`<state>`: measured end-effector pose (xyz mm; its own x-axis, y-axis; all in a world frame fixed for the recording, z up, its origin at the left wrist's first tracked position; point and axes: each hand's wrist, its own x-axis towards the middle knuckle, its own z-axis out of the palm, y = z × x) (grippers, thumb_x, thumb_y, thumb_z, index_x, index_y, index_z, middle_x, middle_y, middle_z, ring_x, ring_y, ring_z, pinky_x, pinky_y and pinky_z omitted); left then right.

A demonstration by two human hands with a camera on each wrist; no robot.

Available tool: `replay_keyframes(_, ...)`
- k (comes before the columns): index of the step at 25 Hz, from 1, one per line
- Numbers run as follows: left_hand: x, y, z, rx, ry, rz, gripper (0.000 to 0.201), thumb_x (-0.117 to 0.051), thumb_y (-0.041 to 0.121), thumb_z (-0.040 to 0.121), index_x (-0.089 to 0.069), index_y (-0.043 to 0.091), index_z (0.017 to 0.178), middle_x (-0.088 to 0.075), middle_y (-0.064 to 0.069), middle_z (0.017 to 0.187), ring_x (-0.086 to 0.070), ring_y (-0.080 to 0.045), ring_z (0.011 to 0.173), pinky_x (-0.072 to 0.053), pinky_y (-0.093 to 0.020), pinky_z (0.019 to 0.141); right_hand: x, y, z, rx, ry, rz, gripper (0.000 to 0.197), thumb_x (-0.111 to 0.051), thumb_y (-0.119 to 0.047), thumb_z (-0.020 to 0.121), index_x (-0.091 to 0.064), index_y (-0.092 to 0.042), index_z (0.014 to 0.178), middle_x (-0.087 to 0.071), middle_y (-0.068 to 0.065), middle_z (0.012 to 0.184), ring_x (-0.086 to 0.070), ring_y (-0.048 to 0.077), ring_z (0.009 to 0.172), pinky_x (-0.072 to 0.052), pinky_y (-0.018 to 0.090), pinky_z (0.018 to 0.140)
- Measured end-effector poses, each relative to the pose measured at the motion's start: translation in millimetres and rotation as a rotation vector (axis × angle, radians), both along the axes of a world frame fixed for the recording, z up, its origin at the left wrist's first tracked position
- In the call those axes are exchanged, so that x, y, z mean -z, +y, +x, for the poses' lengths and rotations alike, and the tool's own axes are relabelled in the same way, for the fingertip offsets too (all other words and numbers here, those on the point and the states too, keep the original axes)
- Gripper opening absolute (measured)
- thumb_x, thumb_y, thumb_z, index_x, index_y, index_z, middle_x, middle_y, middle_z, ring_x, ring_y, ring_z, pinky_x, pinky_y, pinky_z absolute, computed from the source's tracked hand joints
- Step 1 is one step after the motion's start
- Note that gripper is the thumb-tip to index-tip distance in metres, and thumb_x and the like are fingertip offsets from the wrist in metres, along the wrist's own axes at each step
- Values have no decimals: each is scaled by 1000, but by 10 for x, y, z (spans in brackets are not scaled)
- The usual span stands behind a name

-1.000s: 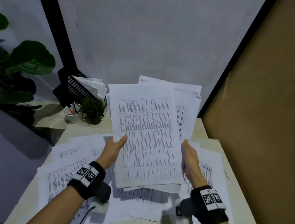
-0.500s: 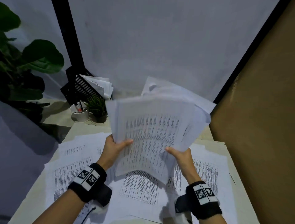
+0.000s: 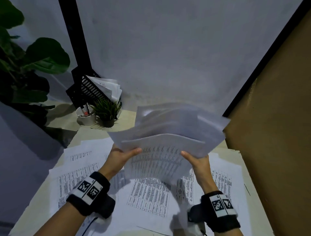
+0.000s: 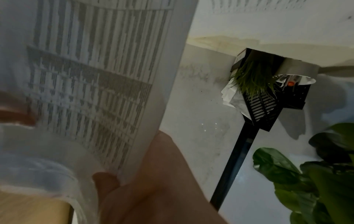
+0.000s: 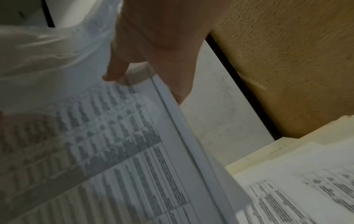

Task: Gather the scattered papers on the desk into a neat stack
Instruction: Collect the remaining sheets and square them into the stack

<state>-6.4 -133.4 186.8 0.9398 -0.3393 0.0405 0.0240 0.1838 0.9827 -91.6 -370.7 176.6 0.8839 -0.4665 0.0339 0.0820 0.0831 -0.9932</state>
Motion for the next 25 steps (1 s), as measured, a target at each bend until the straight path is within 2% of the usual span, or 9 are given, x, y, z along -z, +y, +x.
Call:
replay_keyframes(4,80,18,31,60,55,73,83,-82,63,20,-62,23,90,-68,3,86,-68,-2,77,-54,-17,64,-52,-57,20,-85,-7,-41,35,-73,5,67,-63,-18,92,-72,-7,76,-68,3,74,-54,19,64)
replay_keyframes(9,-16,-22,78,183,39,145,72,-82,58,28,-62,33,92,-71,7,82,-67,0,78,-53,-16,63,-92,-52,132,-195,46,-73,42,-77,-3,64,-59,-21,99,-66,0,90,-66,10,85,-54,18,65)
replay_keyframes(11,-85,-44,85,147,1,144,62,-79,53,36,-59,33,92,-69,6,83,-66,3,76,-53,-14,60,-119,-6,151,-174,35,-74,44,-81,-18,63,-58,-17,101,-65,0,90,-63,16,90,-55,18,66)
replay_keyframes(13,-165,-36,84,67,-48,106,53,-73,49,44,-57,30,91,-66,3,86,-67,4,75,-53,-14,58,-187,37,157,-156,8,-62,66,-86,-39,48,-57,-14,102,-65,-4,85,-65,9,84,-55,18,64)
replay_keyframes(14,-209,-18,80,33,-65,81,50,-73,48,46,-58,30,90,-67,3,85,-67,3,75,-53,-14,58,-210,39,164,-146,0,-54,60,-86,-36,51,-58,-15,99,-66,-5,83,-65,5,80,-55,19,64)
replay_keyframes(16,-271,44,59,25,-117,63,45,-78,50,46,-67,34,87,-72,8,80,-67,3,77,-53,-14,60,-289,61,150,-177,-29,-66,33,-78,-9,68,-61,-20,94,-70,-8,81,-66,2,77,-54,18,65)
replay_keyframes(18,-314,98,23,86,-160,70,35,-76,53,51,-70,44,85,-73,19,82,-68,2,80,-52,-12,64,-304,68,142,-227,-31,-121,27,-70,0,74,-66,-20,92,-73,-13,78,-67,-1,76,-52,15,66)
replay_keyframes(22,-298,121,4,79,-116,159,17,-67,63,58,-67,56,74,-71,24,71,-66,5,71,-51,-13,60,-319,132,161,-213,-12,-154,18,-65,-7,80,-69,-24,85,-73,-14,70,-66,1,70,-51,15,65)
replay_keyframes(25,-339,135,15,50,-133,167,47,-57,82,46,-71,47,74,-71,17,67,-66,2,66,-51,-11,57,-411,216,168,-216,-26,-99,14,-66,-37,76,-73,-25,79,-73,-9,68,-68,6,67,-53,21,62)
